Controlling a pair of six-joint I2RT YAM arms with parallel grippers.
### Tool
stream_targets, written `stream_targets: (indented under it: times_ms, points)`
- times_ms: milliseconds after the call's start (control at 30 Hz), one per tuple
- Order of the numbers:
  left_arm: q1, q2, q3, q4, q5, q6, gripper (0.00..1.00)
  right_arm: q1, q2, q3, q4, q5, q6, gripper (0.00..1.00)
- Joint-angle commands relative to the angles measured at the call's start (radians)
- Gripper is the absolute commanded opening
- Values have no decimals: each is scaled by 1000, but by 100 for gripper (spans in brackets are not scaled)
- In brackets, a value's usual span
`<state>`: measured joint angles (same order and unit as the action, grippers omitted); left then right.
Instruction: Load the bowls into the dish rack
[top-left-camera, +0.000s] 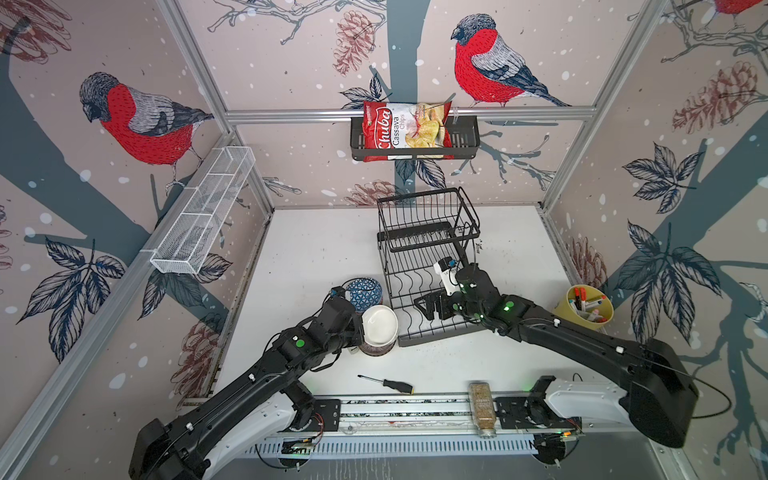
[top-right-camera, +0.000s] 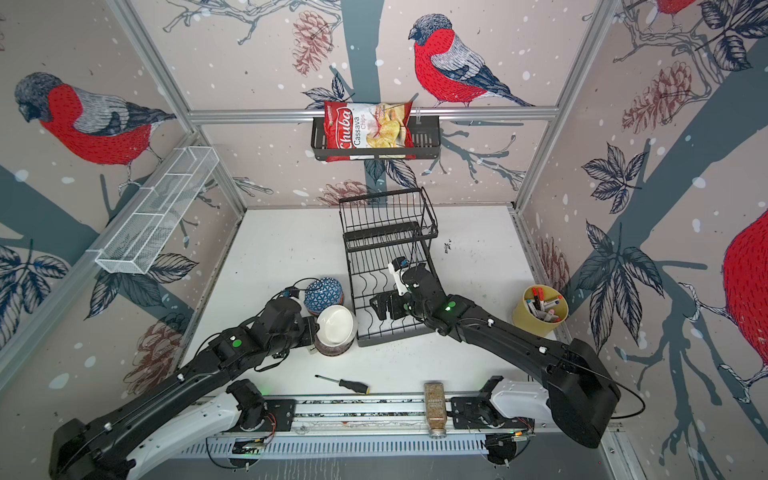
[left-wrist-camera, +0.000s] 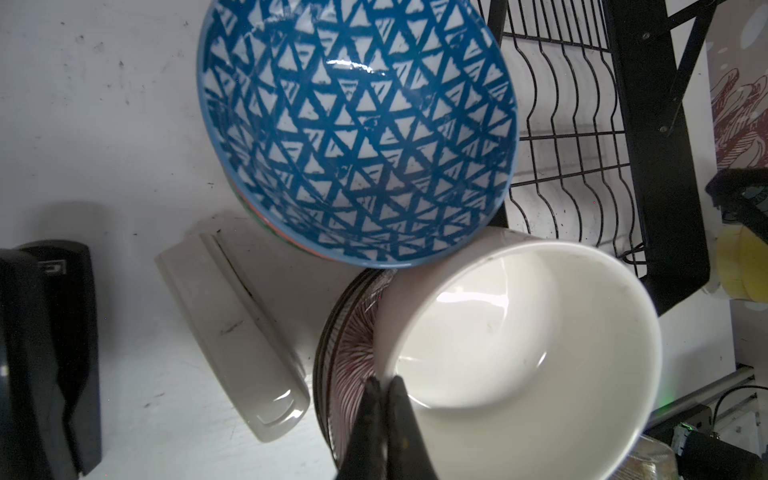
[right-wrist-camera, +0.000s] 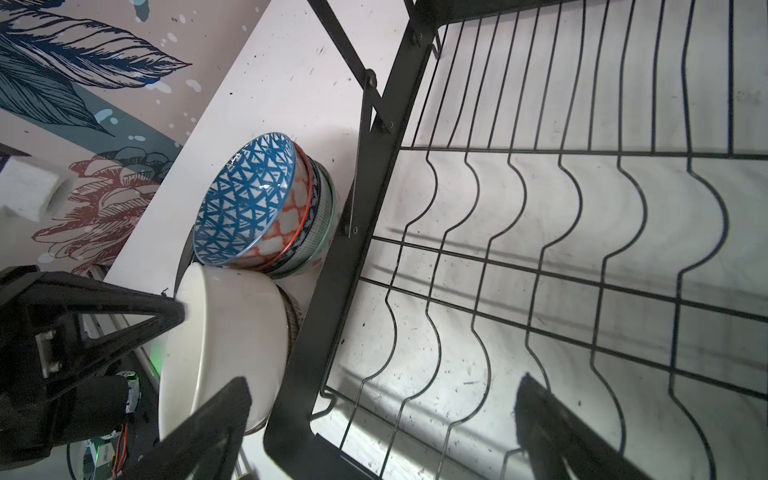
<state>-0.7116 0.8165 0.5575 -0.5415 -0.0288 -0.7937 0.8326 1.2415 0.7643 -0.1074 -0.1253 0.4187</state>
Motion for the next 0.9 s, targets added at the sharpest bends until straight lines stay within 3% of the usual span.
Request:
stream_targets:
  times_ms: [0, 367, 867]
  points:
    - [-1, 20, 5, 8, 4, 8, 0, 2, 3, 0, 22, 16, -5, 99]
    - [-2, -10, 4, -12, -3, -14, 0, 16, 43, 2, 33, -6, -21, 99]
    - [-2, -77, -14, -60, -14, -71, 0, 133, 138, 67, 41, -22, -36, 99]
